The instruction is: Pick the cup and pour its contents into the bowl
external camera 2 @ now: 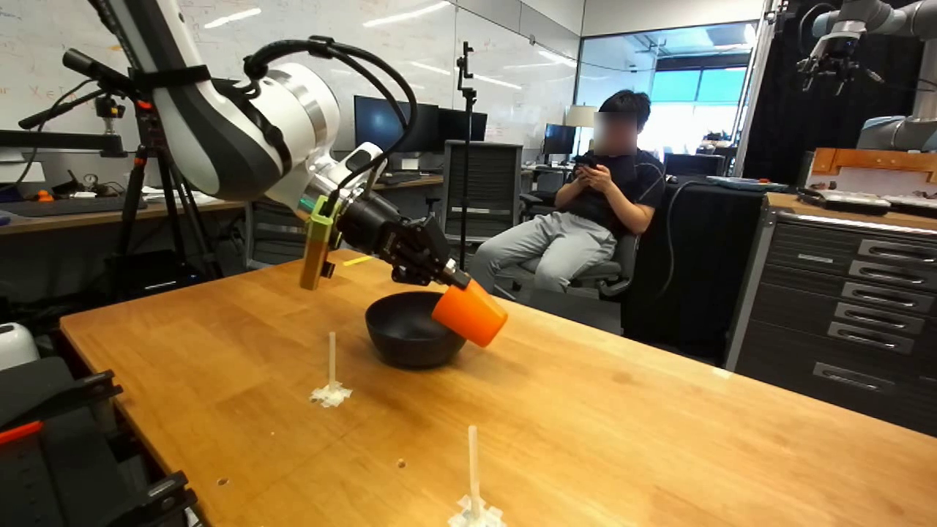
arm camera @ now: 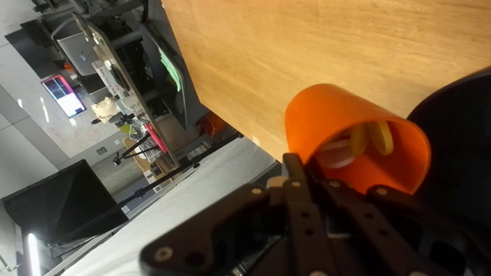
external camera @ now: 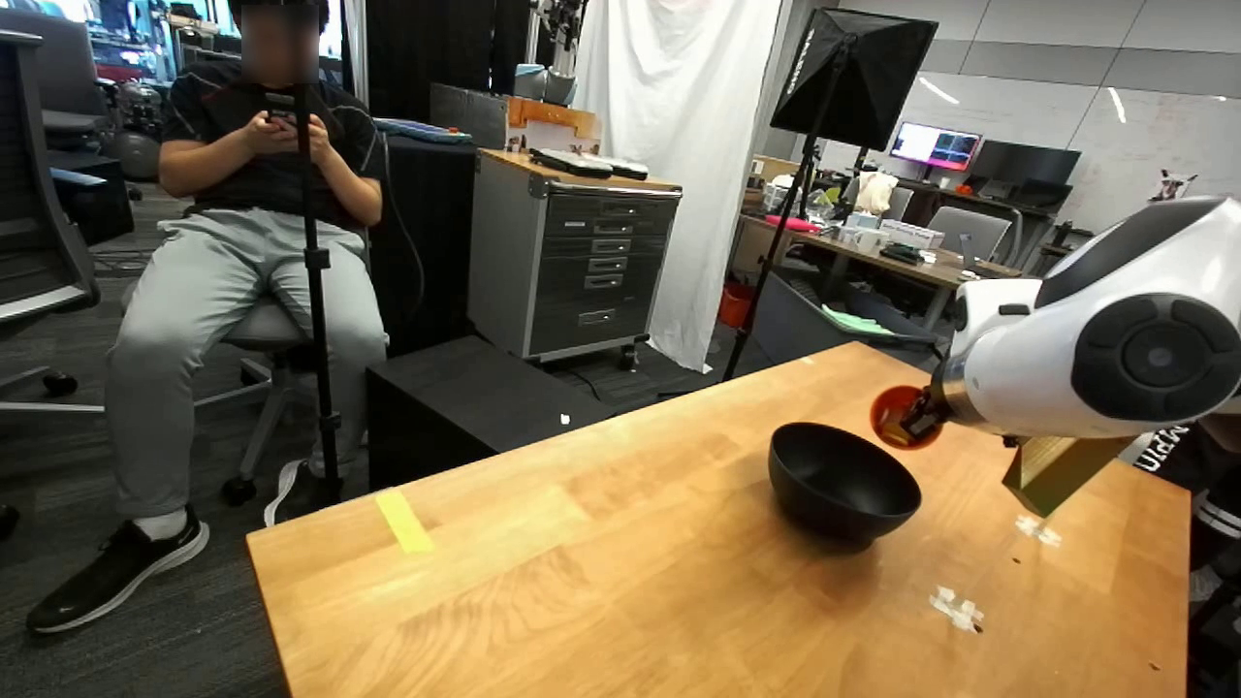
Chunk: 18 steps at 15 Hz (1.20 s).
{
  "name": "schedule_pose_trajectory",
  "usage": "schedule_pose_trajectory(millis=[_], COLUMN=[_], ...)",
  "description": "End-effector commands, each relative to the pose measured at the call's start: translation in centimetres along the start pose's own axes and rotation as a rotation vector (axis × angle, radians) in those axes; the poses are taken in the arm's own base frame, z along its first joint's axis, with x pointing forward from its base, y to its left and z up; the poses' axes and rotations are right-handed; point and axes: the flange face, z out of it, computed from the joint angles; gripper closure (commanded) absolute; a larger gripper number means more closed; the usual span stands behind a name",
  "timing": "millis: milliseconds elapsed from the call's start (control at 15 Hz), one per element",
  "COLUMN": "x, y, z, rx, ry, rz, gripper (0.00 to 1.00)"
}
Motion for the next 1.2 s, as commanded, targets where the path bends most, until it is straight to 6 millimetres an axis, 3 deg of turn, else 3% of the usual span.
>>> schedule_pose_trajectory(millis=[0, 600, 1133], x=[1.2, 1.0, -0.8], y=[-0.6, -3.4, -4.6], z=[-0.3, -1.3, -0.1], rx=[-0.078, -0.139, -0.239], ry=[0.081, 0.175, 0.247], rz=[-0.01, -0.085, -0.18], gripper=[0.99, 0.99, 0.99])
